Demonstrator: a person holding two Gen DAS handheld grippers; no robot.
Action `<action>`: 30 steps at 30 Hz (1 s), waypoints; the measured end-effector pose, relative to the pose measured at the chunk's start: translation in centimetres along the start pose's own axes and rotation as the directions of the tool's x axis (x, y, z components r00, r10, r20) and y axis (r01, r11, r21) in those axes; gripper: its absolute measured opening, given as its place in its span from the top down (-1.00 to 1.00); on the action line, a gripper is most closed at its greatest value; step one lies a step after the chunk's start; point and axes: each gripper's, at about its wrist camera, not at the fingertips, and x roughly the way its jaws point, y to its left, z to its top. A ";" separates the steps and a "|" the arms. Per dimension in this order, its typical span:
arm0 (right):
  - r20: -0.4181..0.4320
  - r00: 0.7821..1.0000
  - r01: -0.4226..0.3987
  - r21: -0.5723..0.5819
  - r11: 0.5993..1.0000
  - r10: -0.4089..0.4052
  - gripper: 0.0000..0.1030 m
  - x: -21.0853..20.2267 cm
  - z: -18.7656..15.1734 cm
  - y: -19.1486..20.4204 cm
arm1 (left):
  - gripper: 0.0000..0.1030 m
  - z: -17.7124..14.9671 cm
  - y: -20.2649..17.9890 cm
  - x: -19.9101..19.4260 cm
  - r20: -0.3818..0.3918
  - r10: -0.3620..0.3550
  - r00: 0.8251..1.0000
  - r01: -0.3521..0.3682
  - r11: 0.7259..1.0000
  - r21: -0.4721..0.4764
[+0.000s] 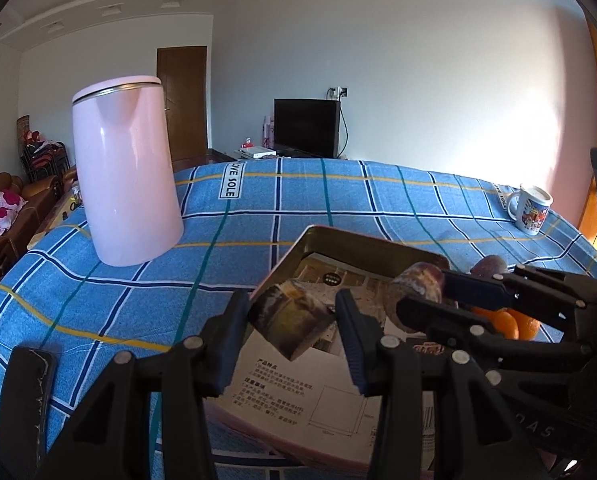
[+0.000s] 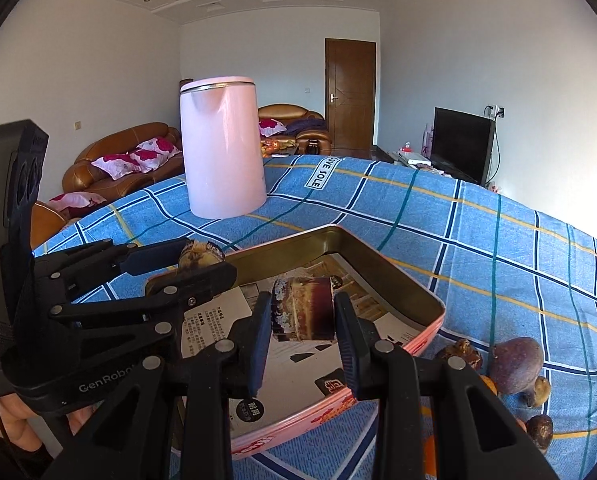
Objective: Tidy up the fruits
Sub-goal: 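Carry both snacks over the pink tin and open both tools to drop them in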
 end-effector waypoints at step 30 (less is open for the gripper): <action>-0.051 0.999 -0.018 0.015 1.000 0.019 -0.01 -0.7 -1.3 -1.1 | -0.66 -0.8 1.1 -2.3 0.016 0.067 0.998 -0.067 0.997 -0.042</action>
